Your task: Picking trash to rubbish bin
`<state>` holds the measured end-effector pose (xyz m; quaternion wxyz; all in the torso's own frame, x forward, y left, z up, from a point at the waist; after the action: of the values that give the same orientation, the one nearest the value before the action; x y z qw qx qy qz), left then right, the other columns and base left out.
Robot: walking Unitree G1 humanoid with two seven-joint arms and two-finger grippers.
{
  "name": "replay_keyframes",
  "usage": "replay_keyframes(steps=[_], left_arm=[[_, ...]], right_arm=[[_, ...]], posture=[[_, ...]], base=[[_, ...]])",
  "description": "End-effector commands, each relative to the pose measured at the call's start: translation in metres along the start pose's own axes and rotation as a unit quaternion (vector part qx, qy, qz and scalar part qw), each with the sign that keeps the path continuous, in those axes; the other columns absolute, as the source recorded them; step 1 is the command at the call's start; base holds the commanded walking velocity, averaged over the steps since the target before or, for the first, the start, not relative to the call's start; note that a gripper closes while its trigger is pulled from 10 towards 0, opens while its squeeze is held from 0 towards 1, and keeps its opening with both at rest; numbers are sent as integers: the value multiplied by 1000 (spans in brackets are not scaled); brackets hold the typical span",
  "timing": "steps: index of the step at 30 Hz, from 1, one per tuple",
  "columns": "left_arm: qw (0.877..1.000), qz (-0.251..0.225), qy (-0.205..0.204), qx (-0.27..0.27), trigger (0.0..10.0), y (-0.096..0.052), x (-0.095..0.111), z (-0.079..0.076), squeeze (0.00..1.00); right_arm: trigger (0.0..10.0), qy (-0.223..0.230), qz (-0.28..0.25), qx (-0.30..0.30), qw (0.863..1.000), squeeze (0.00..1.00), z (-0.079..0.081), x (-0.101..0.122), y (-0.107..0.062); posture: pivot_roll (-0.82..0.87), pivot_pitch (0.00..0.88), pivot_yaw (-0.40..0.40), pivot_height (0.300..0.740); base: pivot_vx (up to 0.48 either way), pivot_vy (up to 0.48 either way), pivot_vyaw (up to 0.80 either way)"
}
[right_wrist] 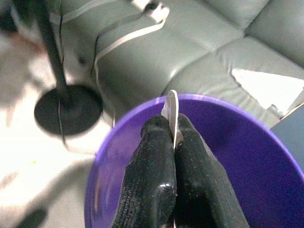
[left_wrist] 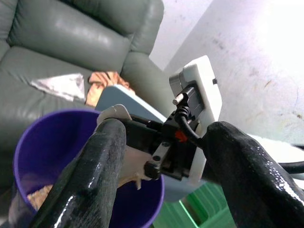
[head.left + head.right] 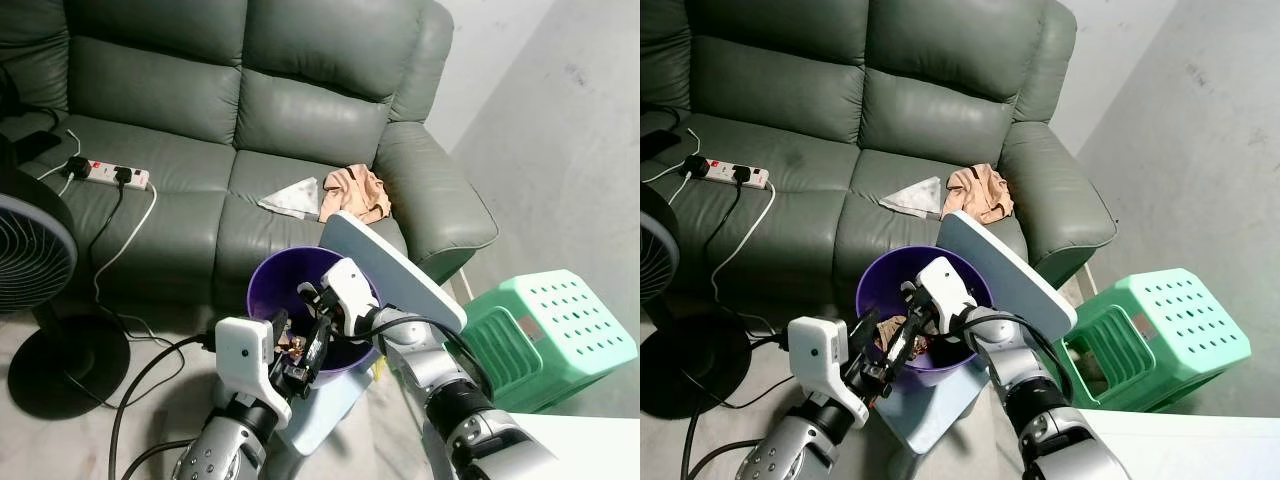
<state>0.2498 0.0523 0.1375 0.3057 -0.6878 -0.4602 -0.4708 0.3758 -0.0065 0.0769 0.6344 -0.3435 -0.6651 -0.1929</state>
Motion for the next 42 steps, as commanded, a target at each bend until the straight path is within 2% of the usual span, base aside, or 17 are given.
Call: replay_keyframes(steps=[1,4,8,13,15,18,21,23,27,29,34,35,38,42], left_arm=[[999,22,-24,-16,10000,1,-11,-12,0],[999,23,-25,-18,10000,0,-11,-14,0],[999,24,-31,-19,10000,-1,-10,-19,0],[999,26,-37,-18,10000,-2,-11,-23,0],[998,29,-52,-15,10000,-4,-12,-24,0],[998,30,-59,-9,10000,-9,-11,-27,0],[998,32,-49,-3,10000,-13,-12,-25,0],[998,32,-49,-3,10000,-13,-11,-27,0],[998,39,-48,5,10000,-18,-13,-25,0],[998,34,-50,8,10000,-18,-9,-23,0],[998,34,-47,10,10000,-18,-10,-24,0],[998,33,-50,11,10000,-18,-9,-24,0],[998,33,-52,10,10000,-19,-9,-26,0],[998,33,-55,11,10000,-18,-9,-27,0]], right_arm=[[10000,16,-15,-15,1000,0,-8,7,-2],[10000,37,-10,-34,999,0,-10,5,-1],[10000,33,-15,-87,996,0,-19,8,0],[10000,46,-5,-112,993,0,-23,8,3],[10000,58,-8,-133,989,0,-23,11,8],[10000,55,-7,-120,991,0,-15,11,11],[10000,53,-2,-119,992,0,-9,11,15],[10000,52,-3,-120,991,0,-10,12,14],[10000,51,3,-125,991,0,-8,20,24],[10000,55,-22,-104,993,0,-2,29,26],[10000,60,-11,-112,992,31,-3,26,27],[10000,80,-11,-100,992,1000,0,26,28],[10000,49,4,-122,991,1000,-7,21,26],[10000,57,3,-117,992,1000,-7,20,25]], posture=[[131,136,-279,740],[127,146,-279,740],[122,180,-285,740],[125,205,-289,740],[126,215,-291,740],[141,251,-302,740],[141,251,-302,740],[153,261,-306,740],[171,263,-310,740],[171,263,-310,740],[176,264,-314,740],[178,264,-319,740],[179,265,-320,740],[178,266,-323,740]], base=[[0,0,0],[0,0,0],[0,0,0],[0,0,0],[0,0,0],[0,0,0],[0,0,0],[0,0,0],[0,0,0],[0,0,0],[0,0,0],[0,0,0],[0,0,0],[0,0,0]])
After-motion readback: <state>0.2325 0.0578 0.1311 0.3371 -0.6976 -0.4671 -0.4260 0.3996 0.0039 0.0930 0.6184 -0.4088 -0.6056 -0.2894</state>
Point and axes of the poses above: a point about 5 cm out from each wrist's last joint towards the gripper, its own y axis pointing out of the wrist towards the gripper, its own x axis along the axis of the wrist's last joint, z = x × y, the point moved 6 cm from there along y, pointing out of the wrist towards the gripper, and after that the axes turned 4 degrees about -y, right-handed, at the moved point
